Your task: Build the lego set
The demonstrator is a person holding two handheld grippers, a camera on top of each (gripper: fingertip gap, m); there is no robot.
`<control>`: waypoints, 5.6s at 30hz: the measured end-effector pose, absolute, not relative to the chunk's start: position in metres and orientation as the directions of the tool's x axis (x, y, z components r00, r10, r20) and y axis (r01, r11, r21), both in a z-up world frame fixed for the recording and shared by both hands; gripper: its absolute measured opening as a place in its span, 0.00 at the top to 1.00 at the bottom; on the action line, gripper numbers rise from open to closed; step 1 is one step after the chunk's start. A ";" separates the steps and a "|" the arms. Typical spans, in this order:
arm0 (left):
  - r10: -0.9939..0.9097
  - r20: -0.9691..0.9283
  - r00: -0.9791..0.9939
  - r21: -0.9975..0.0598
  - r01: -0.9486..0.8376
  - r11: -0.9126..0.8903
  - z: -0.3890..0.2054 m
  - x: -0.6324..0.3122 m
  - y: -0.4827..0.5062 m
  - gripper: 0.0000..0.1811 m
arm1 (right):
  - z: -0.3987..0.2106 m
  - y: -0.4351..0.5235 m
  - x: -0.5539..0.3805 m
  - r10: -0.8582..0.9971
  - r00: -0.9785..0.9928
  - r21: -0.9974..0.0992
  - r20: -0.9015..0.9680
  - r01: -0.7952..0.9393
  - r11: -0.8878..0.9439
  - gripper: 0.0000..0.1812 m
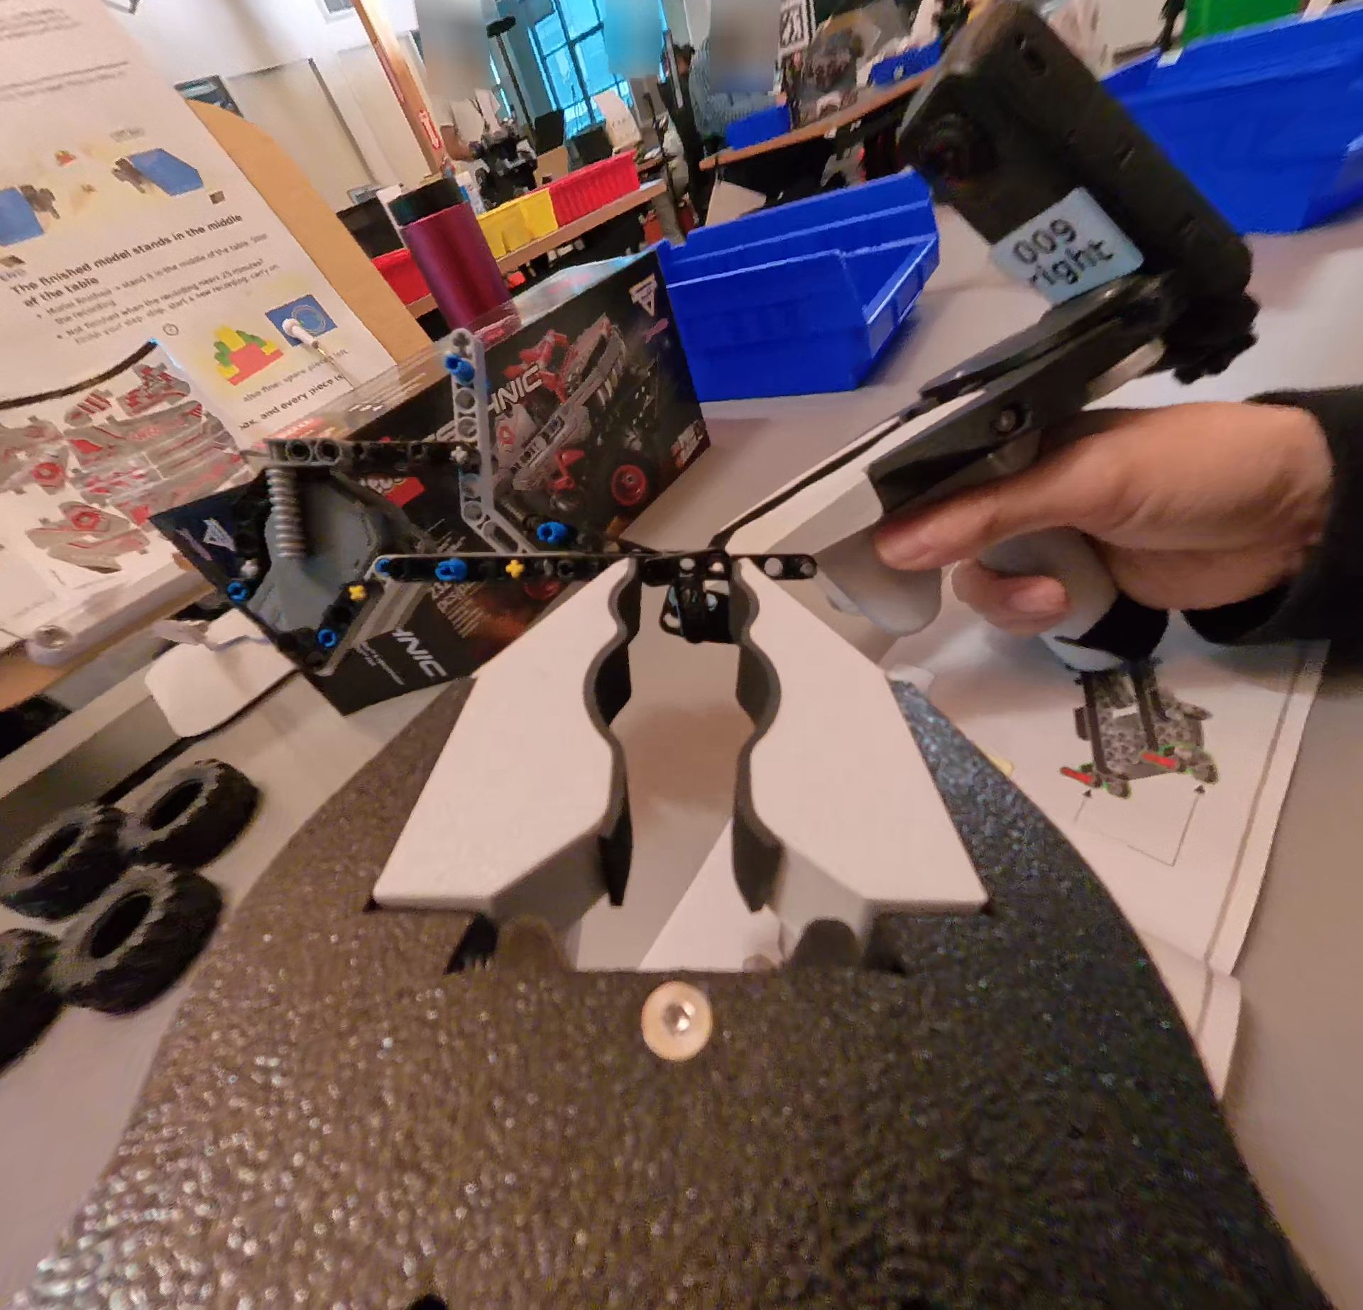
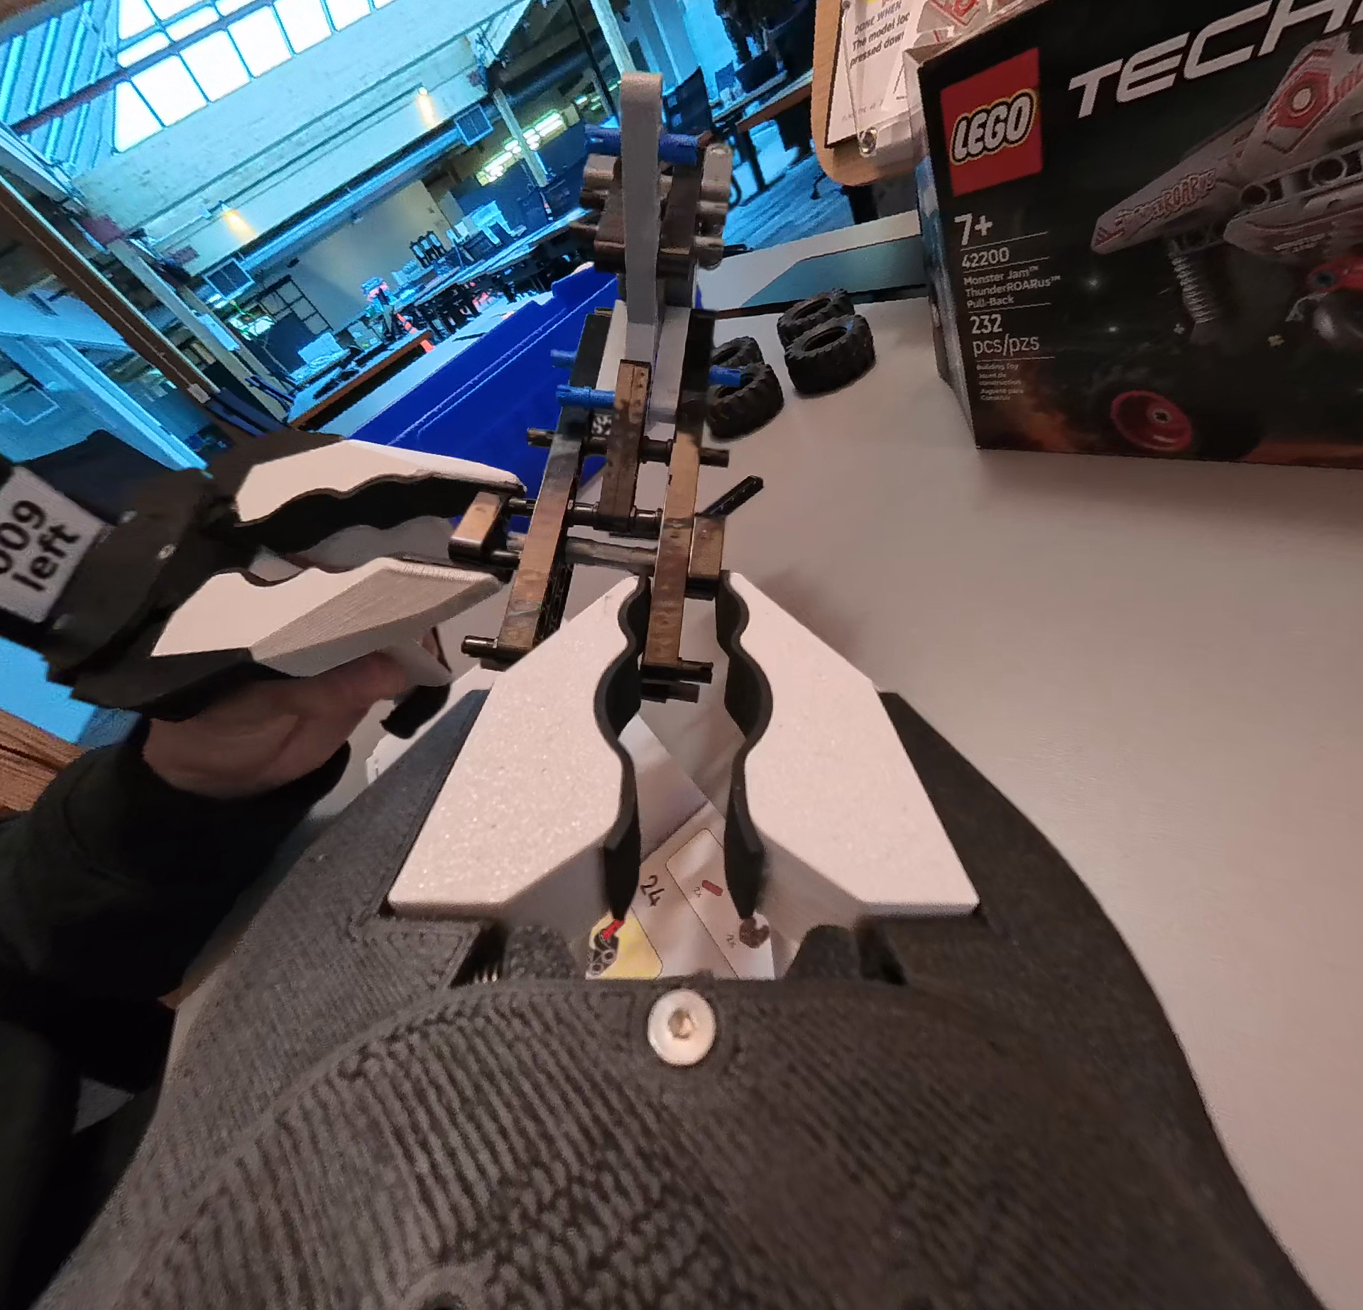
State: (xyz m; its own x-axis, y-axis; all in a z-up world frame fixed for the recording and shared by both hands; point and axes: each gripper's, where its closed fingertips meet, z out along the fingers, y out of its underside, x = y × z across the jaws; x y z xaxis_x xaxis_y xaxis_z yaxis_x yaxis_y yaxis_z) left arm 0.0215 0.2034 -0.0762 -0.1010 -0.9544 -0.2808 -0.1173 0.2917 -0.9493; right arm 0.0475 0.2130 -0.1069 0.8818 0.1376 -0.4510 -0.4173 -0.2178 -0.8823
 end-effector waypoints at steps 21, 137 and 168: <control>-0.918 -0.368 -0.148 -0.925 -0.047 0.378 -0.071 0.020 0.198 0.88 | -0.113 0.212 0.022 0.272 0.587 -0.646 -0.763 -0.672 -0.361 0.91; -0.939 -0.342 0.020 -0.938 -0.071 0.340 -0.058 0.014 0.198 0.97 | -0.098 0.214 0.034 0.286 0.652 -0.710 -0.702 -0.670 -0.215 0.92; -0.949 -0.316 -0.014 -0.943 -0.100 0.316 -0.057 0.013 0.197 0.97 | -0.090 0.212 0.027 0.351 0.617 -0.702 -0.704 -0.680 -0.214 0.92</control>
